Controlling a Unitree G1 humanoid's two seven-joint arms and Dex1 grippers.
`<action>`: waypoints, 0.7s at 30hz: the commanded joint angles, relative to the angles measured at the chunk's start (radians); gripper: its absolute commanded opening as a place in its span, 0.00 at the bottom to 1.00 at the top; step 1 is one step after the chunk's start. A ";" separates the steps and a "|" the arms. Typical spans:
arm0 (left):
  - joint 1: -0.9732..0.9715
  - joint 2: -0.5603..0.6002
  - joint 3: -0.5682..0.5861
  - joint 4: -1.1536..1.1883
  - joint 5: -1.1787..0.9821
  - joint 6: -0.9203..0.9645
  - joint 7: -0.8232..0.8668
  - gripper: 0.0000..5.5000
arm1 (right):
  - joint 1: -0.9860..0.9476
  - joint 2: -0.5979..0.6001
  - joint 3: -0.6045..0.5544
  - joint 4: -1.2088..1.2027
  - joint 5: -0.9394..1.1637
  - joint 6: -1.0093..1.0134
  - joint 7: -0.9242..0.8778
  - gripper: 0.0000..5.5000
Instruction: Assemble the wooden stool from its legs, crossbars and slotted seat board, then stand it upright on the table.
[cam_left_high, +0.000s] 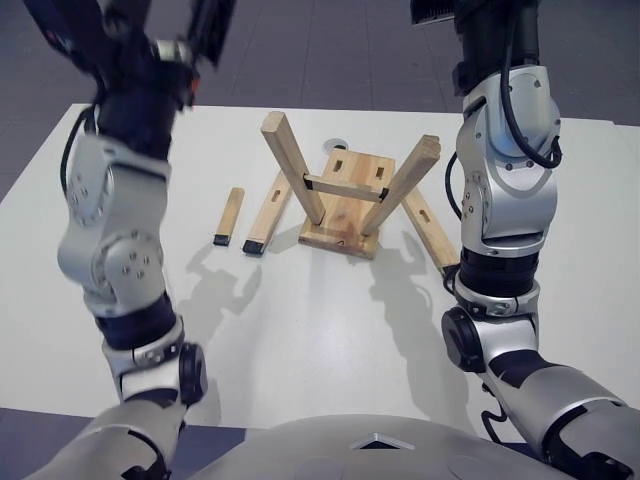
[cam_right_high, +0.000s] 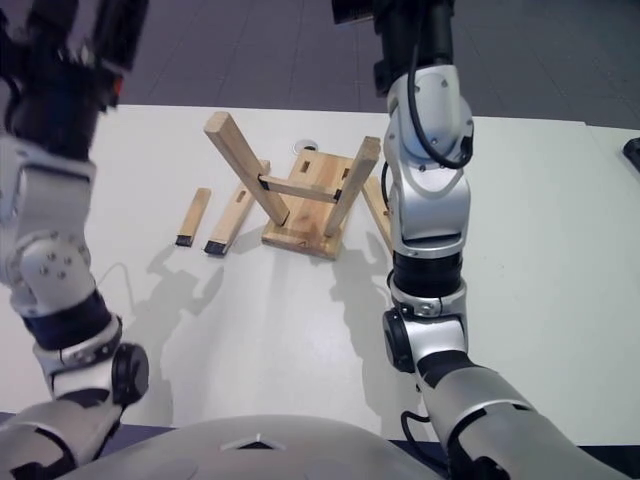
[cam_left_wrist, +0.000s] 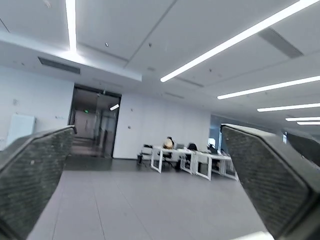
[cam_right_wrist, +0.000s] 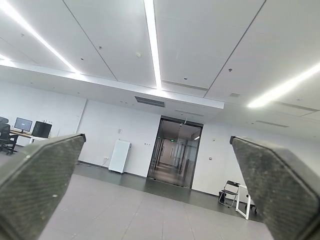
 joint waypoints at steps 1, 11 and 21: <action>-0.325 0.013 -0.032 0.265 0.074 -0.056 -0.018 0.97 | 0.021 0.014 -0.022 -0.005 0.023 0.011 -0.013 0.98; 0.201 -0.008 -0.372 0.377 0.325 0.146 -0.045 0.97 | 0.026 0.016 -0.018 0.002 0.034 0.025 -0.015 0.98; 0.071 -0.128 -0.251 0.338 0.341 -0.031 0.063 0.97 | 0.061 -0.003 -0.016 0.005 0.026 0.028 -0.007 0.98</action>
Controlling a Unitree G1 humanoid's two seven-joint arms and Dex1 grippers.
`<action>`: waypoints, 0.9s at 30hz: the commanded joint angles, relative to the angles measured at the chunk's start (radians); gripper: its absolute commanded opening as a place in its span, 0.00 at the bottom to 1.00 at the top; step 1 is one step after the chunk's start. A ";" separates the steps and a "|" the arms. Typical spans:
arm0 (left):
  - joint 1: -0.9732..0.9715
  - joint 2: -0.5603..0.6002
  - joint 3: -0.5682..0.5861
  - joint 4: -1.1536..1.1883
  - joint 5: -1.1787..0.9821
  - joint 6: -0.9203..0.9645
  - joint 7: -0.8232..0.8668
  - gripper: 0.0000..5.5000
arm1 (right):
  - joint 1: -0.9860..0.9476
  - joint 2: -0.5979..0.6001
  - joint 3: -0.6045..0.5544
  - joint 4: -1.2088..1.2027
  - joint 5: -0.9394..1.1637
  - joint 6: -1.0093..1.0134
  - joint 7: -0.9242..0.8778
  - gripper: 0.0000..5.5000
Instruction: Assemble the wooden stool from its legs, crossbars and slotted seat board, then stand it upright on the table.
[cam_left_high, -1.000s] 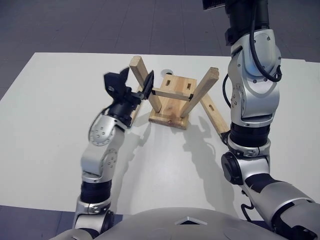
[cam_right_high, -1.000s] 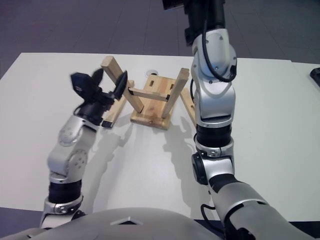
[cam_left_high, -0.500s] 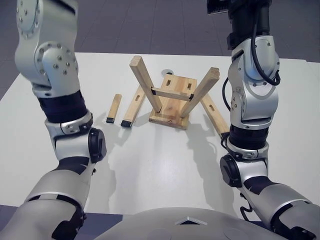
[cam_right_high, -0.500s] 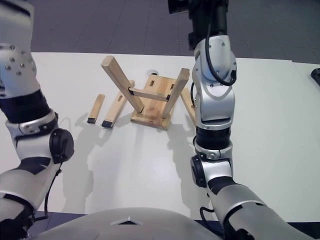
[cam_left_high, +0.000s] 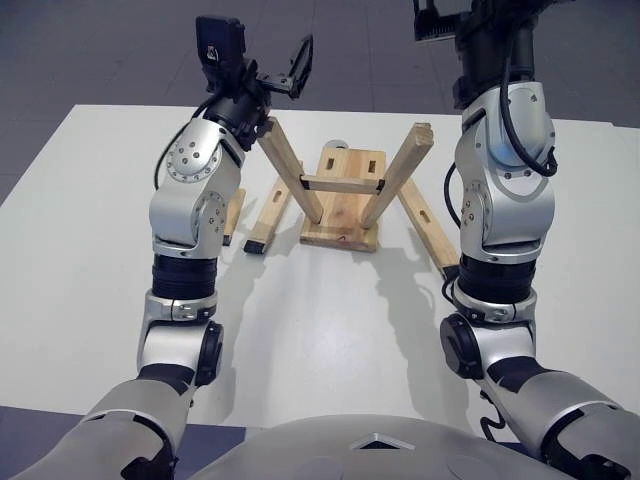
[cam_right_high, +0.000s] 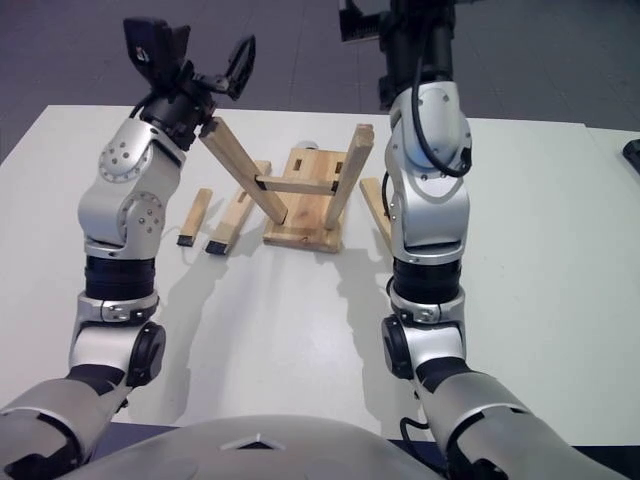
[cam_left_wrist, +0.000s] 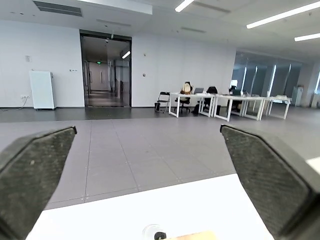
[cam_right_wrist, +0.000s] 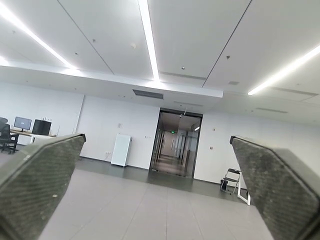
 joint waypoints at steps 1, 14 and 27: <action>-0.005 -0.015 0.033 0.006 0.047 0.013 0.057 0.97 | 0.007 -0.014 0.004 0.011 -0.006 0.004 0.005 0.98; 0.091 0.081 -0.158 0.003 0.188 0.096 -0.061 0.97 | 0.006 -0.009 0.006 0.025 0.000 0.002 0.000 0.98; 0.097 -0.056 -0.032 -0.076 0.217 -0.102 0.063 0.97 | 0.026 -0.024 0.009 0.053 0.011 0.002 0.032 0.98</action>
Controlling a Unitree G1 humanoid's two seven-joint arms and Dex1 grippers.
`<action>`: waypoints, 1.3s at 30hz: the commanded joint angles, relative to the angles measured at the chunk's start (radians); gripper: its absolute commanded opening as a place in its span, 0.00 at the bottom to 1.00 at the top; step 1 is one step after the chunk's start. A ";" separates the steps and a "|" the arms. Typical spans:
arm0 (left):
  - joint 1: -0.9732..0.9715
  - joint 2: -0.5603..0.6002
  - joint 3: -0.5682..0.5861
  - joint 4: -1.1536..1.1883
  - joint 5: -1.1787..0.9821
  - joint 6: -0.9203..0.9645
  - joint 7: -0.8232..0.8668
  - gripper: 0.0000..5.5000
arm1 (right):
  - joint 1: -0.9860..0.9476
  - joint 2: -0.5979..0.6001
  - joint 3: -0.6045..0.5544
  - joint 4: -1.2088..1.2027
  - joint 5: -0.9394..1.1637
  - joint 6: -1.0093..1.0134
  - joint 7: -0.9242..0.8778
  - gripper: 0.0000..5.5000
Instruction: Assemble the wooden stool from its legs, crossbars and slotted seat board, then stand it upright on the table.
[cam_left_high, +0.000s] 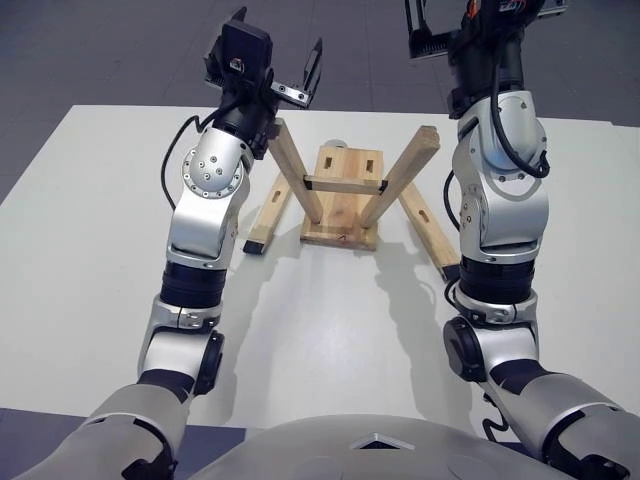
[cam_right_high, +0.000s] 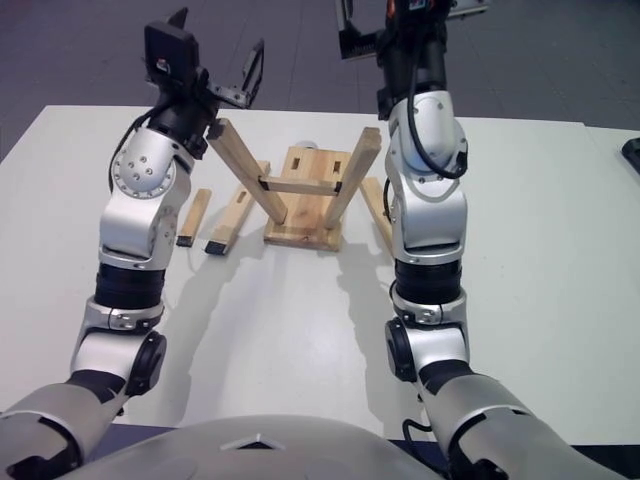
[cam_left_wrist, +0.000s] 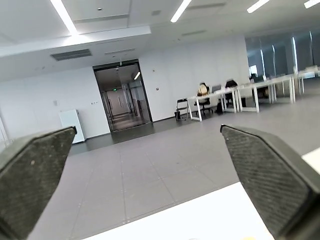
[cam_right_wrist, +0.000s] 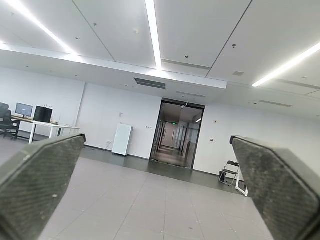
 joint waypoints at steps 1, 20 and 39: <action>0.031 -0.039 0.088 -0.111 -0.027 0.057 0.082 0.97 | 0.019 -0.004 -0.004 0.008 0.012 0.006 0.007 0.98; 0.166 0.023 0.336 -0.244 -0.005 0.219 0.248 0.97 | 0.151 -0.051 0.145 -0.369 0.513 0.303 0.323 0.98; 0.290 0.055 0.111 -0.296 0.147 0.453 0.168 0.97 | 0.349 -0.185 -0.130 -0.055 -0.020 0.300 -0.170 0.98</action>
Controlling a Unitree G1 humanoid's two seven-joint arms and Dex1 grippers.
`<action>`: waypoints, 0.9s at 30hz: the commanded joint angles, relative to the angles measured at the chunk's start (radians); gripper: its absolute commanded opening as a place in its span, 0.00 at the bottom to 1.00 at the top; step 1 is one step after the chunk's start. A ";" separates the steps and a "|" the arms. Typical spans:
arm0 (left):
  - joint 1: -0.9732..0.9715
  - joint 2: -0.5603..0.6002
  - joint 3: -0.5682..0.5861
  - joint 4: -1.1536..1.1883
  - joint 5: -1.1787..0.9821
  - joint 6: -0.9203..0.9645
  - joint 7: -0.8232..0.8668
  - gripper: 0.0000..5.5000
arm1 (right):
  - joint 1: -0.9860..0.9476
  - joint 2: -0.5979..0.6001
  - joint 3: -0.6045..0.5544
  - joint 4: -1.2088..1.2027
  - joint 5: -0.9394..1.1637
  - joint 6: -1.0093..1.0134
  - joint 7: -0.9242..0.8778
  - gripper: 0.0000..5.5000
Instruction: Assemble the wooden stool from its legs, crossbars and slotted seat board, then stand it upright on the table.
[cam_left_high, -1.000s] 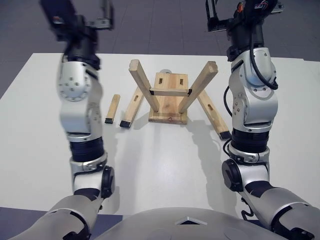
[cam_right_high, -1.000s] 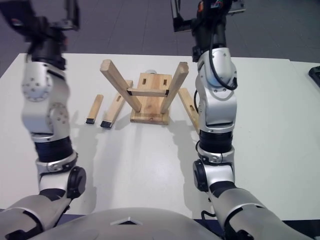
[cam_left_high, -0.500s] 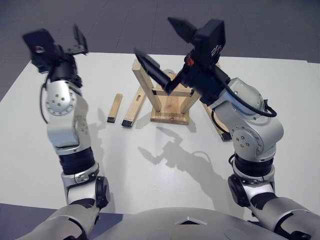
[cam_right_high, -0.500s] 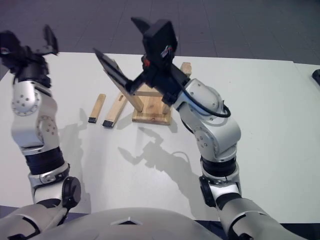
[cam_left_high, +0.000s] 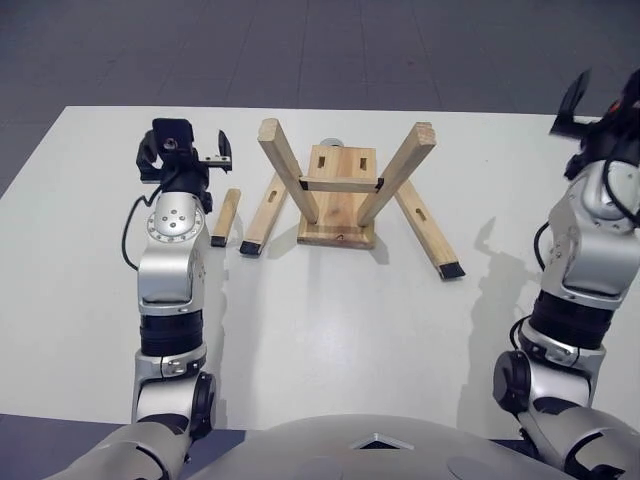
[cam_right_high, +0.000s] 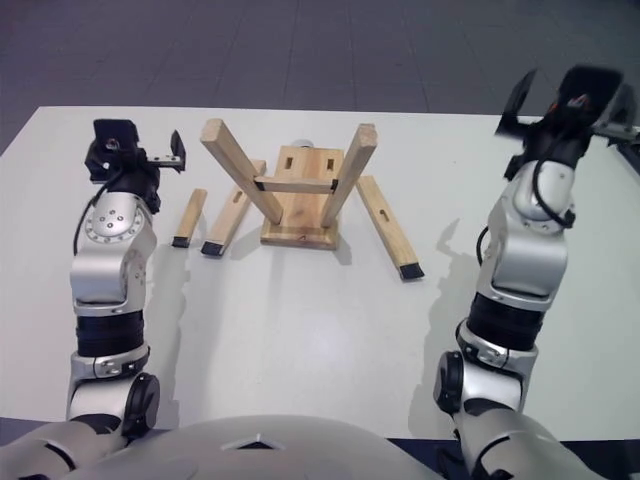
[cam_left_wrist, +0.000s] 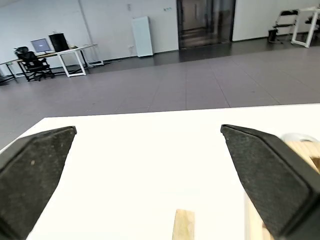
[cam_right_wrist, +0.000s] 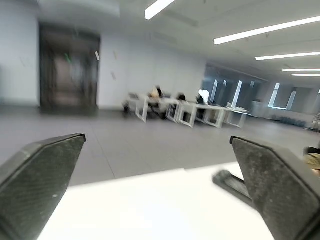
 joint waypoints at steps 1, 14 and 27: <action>0.029 -0.008 -0.067 -0.108 0.022 0.050 -0.030 0.97 | 0.068 0.063 0.182 -0.014 -0.012 0.013 0.076 0.98; 0.025 -0.198 -0.268 -0.074 0.066 0.088 -0.021 0.97 | 0.140 0.193 0.327 -0.074 -0.041 0.064 0.111 0.98; 0.031 -0.126 -0.211 -0.163 0.016 0.024 -0.142 0.97 | 0.137 0.216 0.276 -0.124 0.010 0.054 0.175 0.98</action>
